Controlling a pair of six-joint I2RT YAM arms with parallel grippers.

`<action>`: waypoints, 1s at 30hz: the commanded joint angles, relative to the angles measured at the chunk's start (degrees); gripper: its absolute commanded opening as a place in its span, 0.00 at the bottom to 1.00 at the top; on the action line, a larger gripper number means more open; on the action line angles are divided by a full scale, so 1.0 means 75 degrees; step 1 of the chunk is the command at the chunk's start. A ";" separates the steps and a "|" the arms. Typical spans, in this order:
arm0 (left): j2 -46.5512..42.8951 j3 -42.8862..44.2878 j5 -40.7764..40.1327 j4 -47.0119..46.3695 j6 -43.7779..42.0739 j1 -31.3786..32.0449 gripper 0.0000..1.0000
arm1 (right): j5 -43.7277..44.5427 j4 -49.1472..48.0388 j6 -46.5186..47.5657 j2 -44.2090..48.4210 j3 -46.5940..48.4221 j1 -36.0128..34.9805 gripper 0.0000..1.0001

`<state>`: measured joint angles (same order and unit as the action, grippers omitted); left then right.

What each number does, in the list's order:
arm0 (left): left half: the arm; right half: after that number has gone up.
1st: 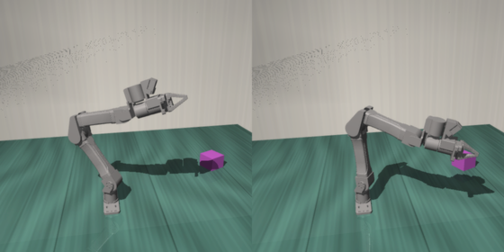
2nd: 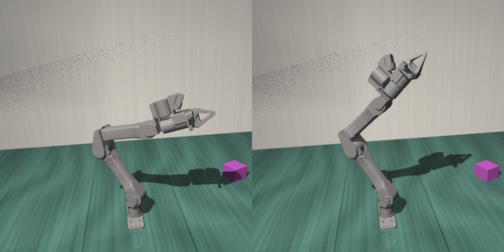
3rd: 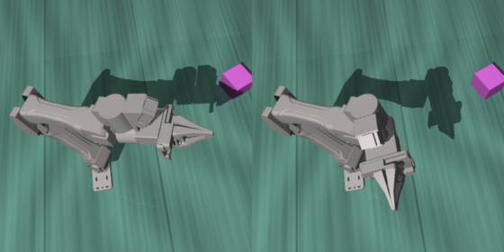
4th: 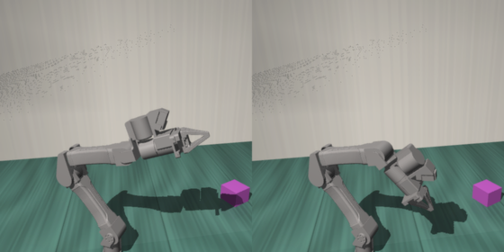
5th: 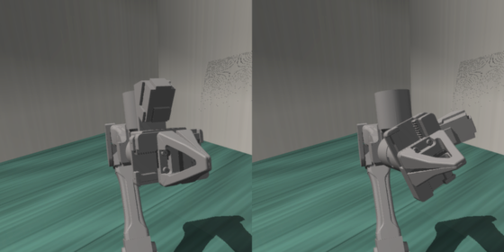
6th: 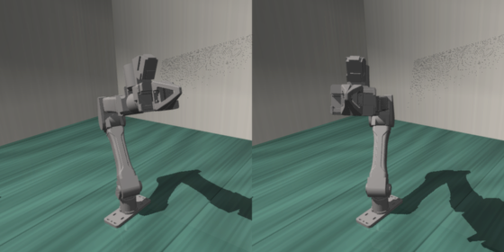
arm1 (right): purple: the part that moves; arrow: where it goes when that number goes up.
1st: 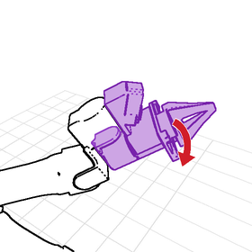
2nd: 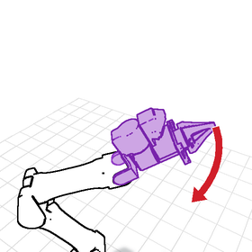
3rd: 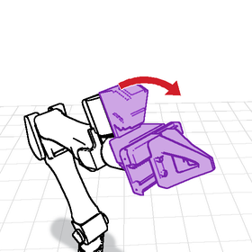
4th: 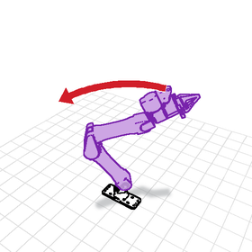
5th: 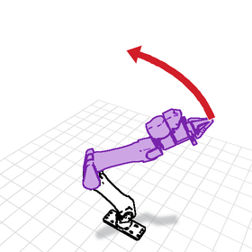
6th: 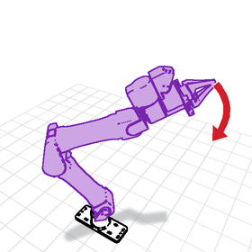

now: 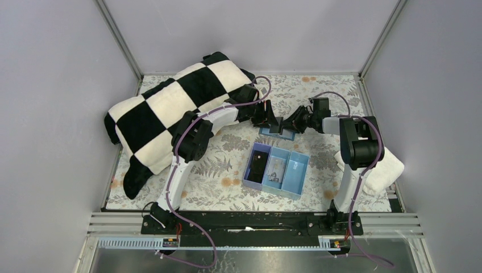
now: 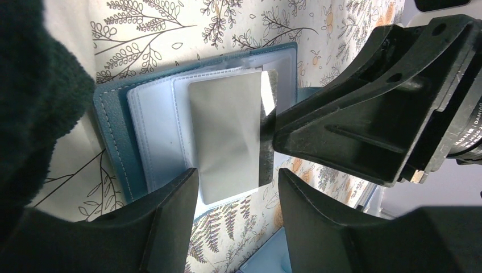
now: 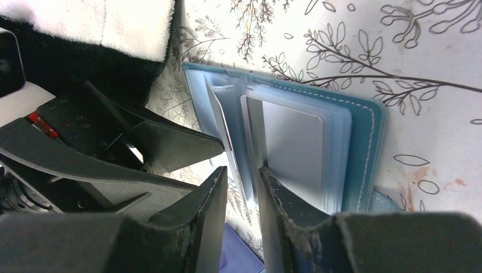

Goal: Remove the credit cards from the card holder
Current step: Remove the credit card from the card holder, then place the credit card in the storage box.

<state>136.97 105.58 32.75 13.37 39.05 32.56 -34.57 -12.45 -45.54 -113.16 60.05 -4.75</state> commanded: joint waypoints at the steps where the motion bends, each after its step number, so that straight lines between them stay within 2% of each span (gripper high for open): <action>1: 0.0084 -0.0188 -0.0160 0.0117 -0.0088 -0.0122 0.59 | -0.0335 -0.0370 -0.0039 -0.0129 0.0266 -0.0135 0.31; 3: 0.0078 -0.0191 -0.0157 0.0117 -0.0089 -0.0124 0.59 | -0.0352 -0.0462 -0.0098 -0.0157 0.0246 -0.0182 0.24; 6: 0.0072 -0.0191 -0.0166 0.0105 -0.0084 -0.0123 0.59 | -0.0191 -0.0563 -0.0211 -0.0031 0.0119 -0.0210 0.00; 13: 0.0045 -0.0241 -0.0312 0.0128 -0.0018 -0.0174 0.59 | 0.0439 0.0130 0.0274 0.0541 -0.0084 -0.0150 0.00; 22: -0.0048 -0.0396 -0.0319 0.0106 0.0003 -0.0309 0.59 | 0.0776 0.0788 0.0684 0.1339 -0.0666 0.0524 0.00; 30: -0.0375 -0.0192 -0.0544 0.0444 -0.0150 -0.0310 0.60 | 0.1276 0.1811 0.1176 0.2760 -0.0674 0.0587 0.00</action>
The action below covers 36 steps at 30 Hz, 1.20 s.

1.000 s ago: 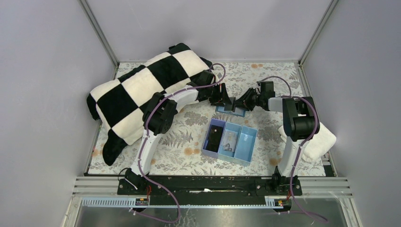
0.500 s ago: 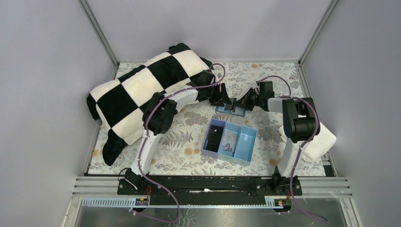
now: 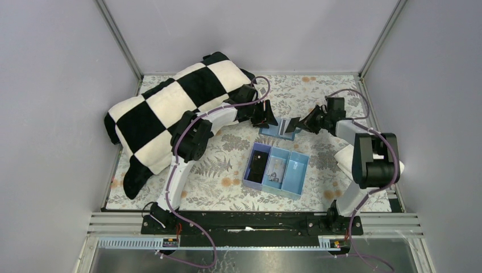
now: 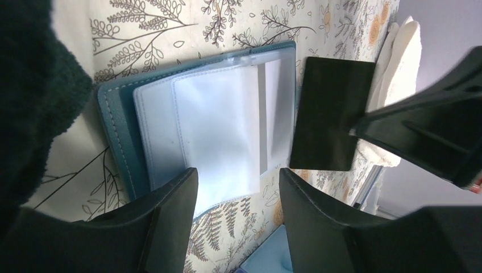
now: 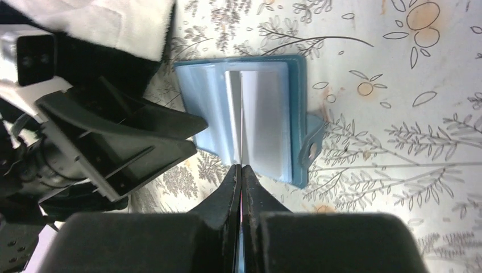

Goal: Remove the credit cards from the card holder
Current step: Place the credit card in the storage box.

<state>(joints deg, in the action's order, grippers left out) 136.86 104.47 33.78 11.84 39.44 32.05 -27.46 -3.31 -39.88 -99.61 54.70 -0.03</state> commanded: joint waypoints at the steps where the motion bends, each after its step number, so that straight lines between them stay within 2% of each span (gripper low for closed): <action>1: -0.0470 -0.0023 -0.0727 0.0714 -0.0251 -0.0243 0.61 | 0.0317 0.0723 0.0463 0.1228 0.0016 -0.0043 0.00; 8: -0.1674 -0.0138 -0.1082 0.0861 -0.0352 -0.0231 0.64 | 0.0350 0.2013 0.0661 0.2954 -0.0067 -0.0289 0.00; 12: -0.2603 -0.0448 -0.1391 0.0895 -0.0418 -0.0232 0.67 | 0.1181 0.2865 0.0621 0.3782 0.0012 -0.1321 0.00; 18: -0.3956 -0.1153 -0.1824 0.0925 -0.0489 -0.0242 0.68 | 0.2700 0.4327 -0.0094 0.4052 0.0513 -0.2776 0.00; 22: -0.4846 -0.1666 -0.2300 0.0975 -0.0494 -0.0242 0.68 | 0.4023 0.5433 -0.0631 0.3688 0.1147 -0.4128 0.00; 28: -0.5800 -0.2333 -0.3157 0.1224 -0.0442 -0.0243 0.69 | 0.5413 0.6534 -0.1572 0.2628 0.2135 -0.5759 0.00; 36: -0.6205 -0.2768 -0.3737 0.1633 -0.0404 -0.0254 0.69 | 0.6340 0.7462 -0.2090 0.1049 0.3282 -0.6793 0.00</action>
<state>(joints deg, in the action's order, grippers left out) 92.97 84.14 9.80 22.94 36.86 30.20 12.67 46.11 -51.86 -87.50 74.50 -48.75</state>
